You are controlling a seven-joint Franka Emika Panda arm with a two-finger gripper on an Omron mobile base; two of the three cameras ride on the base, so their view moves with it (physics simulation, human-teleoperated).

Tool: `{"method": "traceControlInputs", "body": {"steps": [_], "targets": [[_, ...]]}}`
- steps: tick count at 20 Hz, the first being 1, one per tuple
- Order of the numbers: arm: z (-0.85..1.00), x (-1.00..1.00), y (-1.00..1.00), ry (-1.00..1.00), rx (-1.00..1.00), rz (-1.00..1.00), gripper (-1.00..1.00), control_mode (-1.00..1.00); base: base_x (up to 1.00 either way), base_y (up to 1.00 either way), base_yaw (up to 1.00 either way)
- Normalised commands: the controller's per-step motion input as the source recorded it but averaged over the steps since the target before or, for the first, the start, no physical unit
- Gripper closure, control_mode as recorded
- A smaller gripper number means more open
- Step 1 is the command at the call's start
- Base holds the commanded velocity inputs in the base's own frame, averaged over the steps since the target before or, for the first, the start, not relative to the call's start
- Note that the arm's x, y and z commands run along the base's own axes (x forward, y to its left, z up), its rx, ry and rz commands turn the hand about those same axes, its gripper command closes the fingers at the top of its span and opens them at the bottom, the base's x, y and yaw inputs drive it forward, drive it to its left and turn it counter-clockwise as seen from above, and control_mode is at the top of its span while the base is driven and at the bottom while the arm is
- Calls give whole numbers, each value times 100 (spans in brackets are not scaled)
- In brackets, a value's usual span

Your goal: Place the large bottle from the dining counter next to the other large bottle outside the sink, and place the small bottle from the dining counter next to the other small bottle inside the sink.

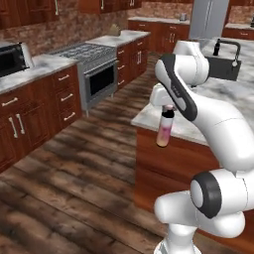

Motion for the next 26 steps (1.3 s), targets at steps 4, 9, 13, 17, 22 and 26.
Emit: {"method": "traceControlInputs", "body": {"steps": [4, 9, 13, 17, 22, 26], "targets": [[0, 0, 0, 0, 0, 0, 100, 100, 74, 100, -38], [0, 0, 0, 0, 0, 0, 100, 100, 69, 100, -34], [0, 0, 0, 0, 0, 0, 100, 100, 72, 100, -36], [0, 0, 0, 0, 0, 0, 100, 100, 77, 100, -38], [0, 0, 0, 0, 0, 0, 100, 100, 99, 100, -42], [0, 0, 0, 0, 0, 0, 100, 100, 100, 100, -48]]}}
